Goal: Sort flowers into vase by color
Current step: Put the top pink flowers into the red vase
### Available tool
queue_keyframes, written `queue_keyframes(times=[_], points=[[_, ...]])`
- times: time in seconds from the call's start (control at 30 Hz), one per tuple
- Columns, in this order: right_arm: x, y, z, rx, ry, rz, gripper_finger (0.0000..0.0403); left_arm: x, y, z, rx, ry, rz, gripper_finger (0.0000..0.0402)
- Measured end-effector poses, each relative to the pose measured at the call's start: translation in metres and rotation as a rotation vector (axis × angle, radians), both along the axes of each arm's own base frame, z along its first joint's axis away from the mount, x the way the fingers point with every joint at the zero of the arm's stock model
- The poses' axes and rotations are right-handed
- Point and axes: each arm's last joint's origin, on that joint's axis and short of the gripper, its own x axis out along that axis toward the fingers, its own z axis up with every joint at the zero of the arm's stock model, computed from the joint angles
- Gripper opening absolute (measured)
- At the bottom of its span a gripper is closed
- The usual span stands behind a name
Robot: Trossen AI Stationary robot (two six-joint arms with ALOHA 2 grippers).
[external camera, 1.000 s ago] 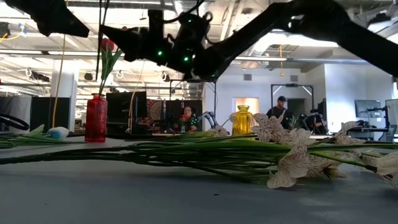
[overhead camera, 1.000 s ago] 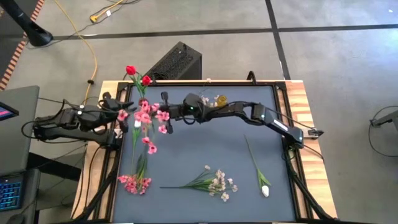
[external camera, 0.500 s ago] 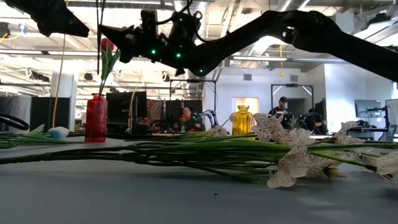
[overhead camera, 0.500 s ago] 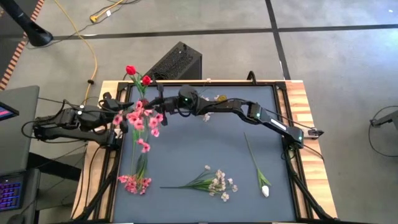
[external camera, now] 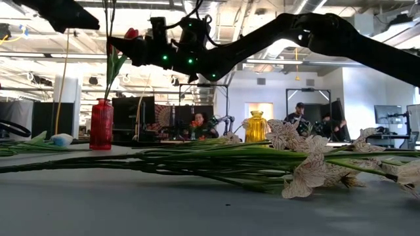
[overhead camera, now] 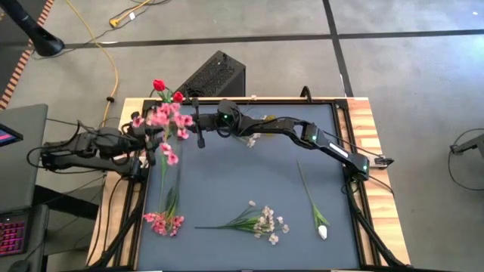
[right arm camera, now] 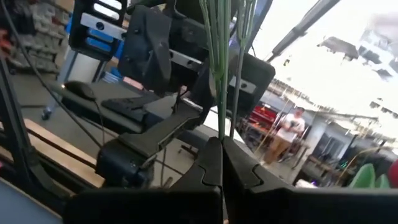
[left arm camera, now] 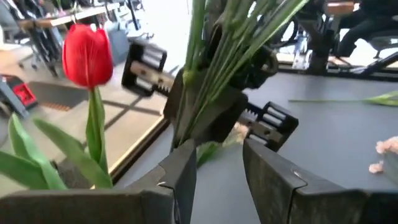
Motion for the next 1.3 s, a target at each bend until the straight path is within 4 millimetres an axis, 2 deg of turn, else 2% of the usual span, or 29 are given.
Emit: queue_keyframes(times=[0.27,0.53,0.8,1.3], points=[[0.001,0.004,-0.001,0.016,0.013,0.027,0.0020,0.000,0.002,0.002,0.033,-0.011,0.061,0.0122],[0.003,0.013,-0.001,0.010,0.011,0.044,0.0020,0.002,0.001,0.002,0.025,-0.005,0.044,0.0122],[0.003,0.013,-0.001,0.011,0.012,0.045,0.0020,0.016,-0.001,0.000,0.027,0.036,-0.007,0.0122],[0.003,0.013,-0.001,0.034,0.024,0.050,0.0020,0.016,0.000,0.002,0.032,0.019,0.013,0.0118]])
